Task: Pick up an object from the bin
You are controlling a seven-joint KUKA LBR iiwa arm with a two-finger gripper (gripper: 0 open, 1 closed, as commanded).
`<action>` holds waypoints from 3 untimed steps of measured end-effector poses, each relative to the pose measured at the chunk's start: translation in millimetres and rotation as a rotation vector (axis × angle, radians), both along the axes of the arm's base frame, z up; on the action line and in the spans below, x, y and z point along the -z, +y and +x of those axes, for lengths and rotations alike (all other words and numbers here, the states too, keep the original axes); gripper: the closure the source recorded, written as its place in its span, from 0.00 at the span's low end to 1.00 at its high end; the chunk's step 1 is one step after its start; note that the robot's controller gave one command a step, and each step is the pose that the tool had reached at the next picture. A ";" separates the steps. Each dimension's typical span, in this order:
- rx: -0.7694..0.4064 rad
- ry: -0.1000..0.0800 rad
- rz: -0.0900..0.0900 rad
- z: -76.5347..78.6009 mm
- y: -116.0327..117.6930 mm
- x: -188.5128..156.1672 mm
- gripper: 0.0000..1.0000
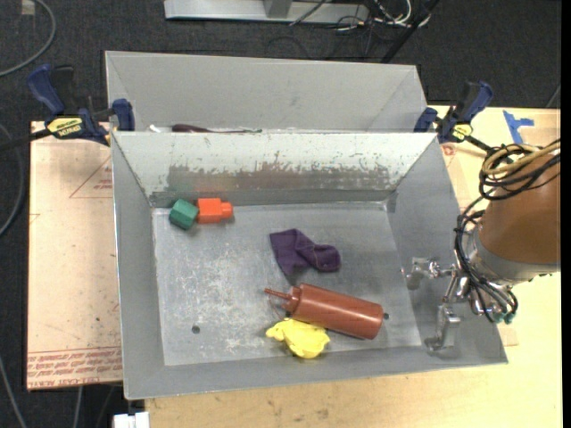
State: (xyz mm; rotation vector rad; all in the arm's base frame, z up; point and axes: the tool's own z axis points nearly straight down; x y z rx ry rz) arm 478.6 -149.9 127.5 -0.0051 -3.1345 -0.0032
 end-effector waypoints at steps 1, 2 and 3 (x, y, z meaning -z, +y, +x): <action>-0.004 -0.007 -0.002 2.1 0.7 -4.2 0.00; -0.001 -0.006 0.001 12.8 81.3 55.8 0.00; -0.043 -0.007 0.000 14.8 79.0 36.7 0.00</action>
Offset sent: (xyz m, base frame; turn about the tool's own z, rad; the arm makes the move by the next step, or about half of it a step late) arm 0.0111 0.0829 -0.0575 -0.0020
